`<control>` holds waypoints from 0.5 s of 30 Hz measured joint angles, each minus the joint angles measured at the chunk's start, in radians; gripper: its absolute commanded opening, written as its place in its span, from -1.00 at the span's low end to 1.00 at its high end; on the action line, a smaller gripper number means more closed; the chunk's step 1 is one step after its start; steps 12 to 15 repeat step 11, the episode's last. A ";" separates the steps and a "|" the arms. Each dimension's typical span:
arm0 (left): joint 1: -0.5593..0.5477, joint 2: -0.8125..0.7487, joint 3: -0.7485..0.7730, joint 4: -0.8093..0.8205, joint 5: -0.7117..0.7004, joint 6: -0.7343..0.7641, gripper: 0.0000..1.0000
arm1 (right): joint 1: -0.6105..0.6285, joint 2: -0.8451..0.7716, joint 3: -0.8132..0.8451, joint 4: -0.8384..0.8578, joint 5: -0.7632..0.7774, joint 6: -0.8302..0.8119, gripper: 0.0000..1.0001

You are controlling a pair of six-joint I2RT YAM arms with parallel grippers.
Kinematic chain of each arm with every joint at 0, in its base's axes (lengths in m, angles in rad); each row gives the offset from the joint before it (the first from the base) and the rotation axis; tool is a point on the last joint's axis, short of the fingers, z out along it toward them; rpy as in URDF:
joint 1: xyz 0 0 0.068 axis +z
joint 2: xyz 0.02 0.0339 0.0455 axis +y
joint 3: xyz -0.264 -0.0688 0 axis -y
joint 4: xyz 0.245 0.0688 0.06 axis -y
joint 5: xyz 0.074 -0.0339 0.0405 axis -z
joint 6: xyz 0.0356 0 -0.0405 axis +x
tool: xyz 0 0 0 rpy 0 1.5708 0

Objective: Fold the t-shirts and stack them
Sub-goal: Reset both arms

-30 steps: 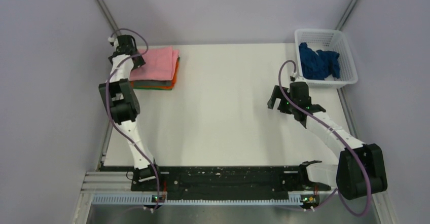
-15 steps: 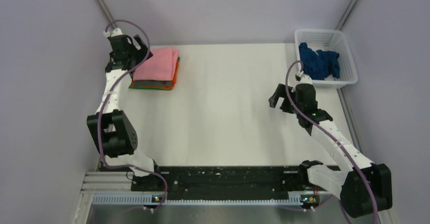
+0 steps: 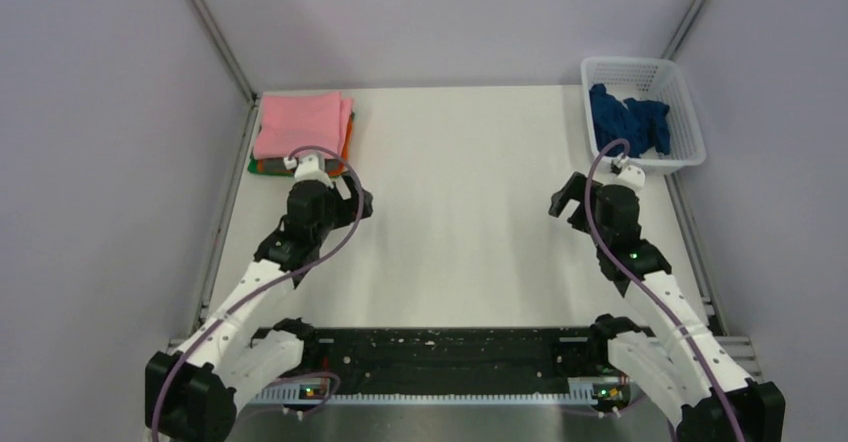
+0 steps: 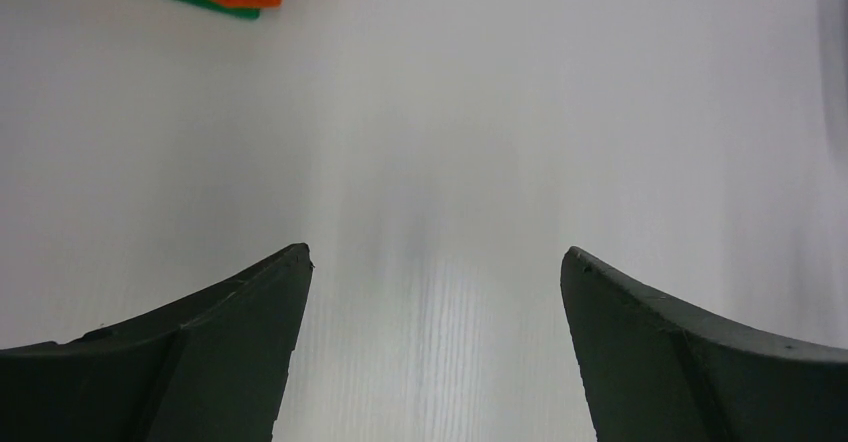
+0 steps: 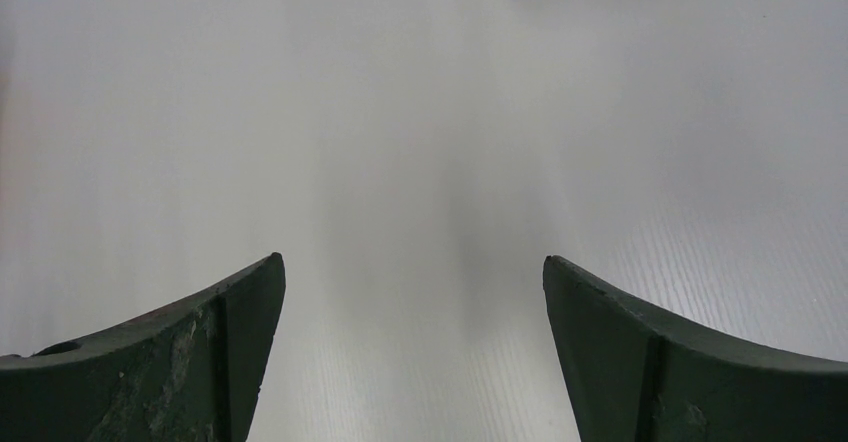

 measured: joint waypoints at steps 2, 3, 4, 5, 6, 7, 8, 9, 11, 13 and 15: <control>-0.010 -0.050 -0.032 -0.035 -0.030 -0.001 0.98 | 0.000 -0.021 -0.015 -0.001 0.019 0.008 0.97; -0.012 -0.077 -0.043 -0.052 -0.045 -0.001 0.98 | 0.000 -0.027 -0.021 -0.002 0.026 0.010 0.97; -0.012 -0.103 -0.052 -0.065 -0.059 -0.001 0.97 | 0.000 -0.032 -0.025 -0.006 0.032 0.014 0.97; -0.012 -0.134 -0.061 -0.079 -0.076 0.000 0.98 | 0.000 -0.035 -0.027 -0.010 0.037 0.016 0.97; -0.012 -0.159 -0.064 -0.092 -0.092 0.000 0.97 | 0.000 -0.038 -0.027 -0.016 0.043 0.017 0.97; -0.011 -0.177 -0.065 -0.105 -0.103 0.000 0.97 | 0.000 -0.040 -0.027 -0.019 0.046 0.018 0.97; -0.012 -0.193 -0.064 -0.114 -0.116 0.001 0.98 | 0.000 -0.041 -0.027 -0.020 0.048 0.018 0.97; -0.012 -0.204 -0.064 -0.122 -0.124 0.002 0.98 | 0.000 -0.041 -0.027 -0.021 0.049 0.017 0.98; -0.012 -0.214 -0.063 -0.140 -0.140 0.003 0.97 | 0.000 -0.041 -0.027 -0.024 0.048 0.017 0.97; -0.012 -0.214 -0.063 -0.140 -0.140 0.003 0.97 | 0.000 -0.041 -0.027 -0.024 0.048 0.017 0.97; -0.012 -0.214 -0.063 -0.140 -0.140 0.003 0.97 | 0.000 -0.041 -0.027 -0.024 0.048 0.017 0.97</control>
